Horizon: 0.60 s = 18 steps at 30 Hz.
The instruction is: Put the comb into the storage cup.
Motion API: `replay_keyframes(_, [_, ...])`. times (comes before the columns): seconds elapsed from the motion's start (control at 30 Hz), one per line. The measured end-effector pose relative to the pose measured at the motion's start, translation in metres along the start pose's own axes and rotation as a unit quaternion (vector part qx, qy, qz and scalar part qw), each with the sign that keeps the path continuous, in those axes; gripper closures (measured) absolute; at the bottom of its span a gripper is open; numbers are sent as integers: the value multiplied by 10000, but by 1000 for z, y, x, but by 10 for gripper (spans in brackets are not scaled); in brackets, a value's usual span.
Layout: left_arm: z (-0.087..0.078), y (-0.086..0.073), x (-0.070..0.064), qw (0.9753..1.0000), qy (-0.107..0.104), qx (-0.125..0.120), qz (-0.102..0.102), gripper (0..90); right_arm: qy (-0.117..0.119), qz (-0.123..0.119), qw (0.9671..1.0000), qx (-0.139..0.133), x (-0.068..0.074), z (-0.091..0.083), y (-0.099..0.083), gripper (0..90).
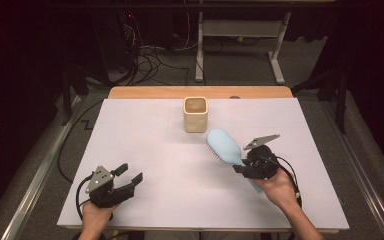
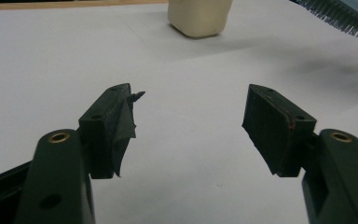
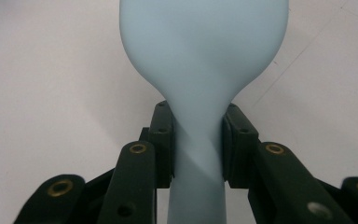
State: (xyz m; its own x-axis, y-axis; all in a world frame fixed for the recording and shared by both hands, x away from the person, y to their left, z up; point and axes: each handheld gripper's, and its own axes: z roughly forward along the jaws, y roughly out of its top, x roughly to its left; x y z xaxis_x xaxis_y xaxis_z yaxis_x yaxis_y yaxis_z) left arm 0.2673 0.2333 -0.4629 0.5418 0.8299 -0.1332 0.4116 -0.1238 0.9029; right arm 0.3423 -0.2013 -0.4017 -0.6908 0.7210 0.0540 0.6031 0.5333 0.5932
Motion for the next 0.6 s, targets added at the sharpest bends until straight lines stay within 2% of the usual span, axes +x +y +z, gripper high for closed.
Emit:
replay_keyframes(0.17, [1, 1, -2, 10000, 8, 55, 55, 344, -76, -110, 9997, -188, 9, -2, -9, 706])
replay_keyframes(0.27, [1, 2, -5, 10000, -9, 44, 58, 344, 20, -194, 9994, -282, 15, 0, -14, 706])
replay_keyframes(0.6, [7, 7, -18, 9997, -183, 27, 176, 342, 118, -178, 9987, -461, 20, 0, -24, 706])
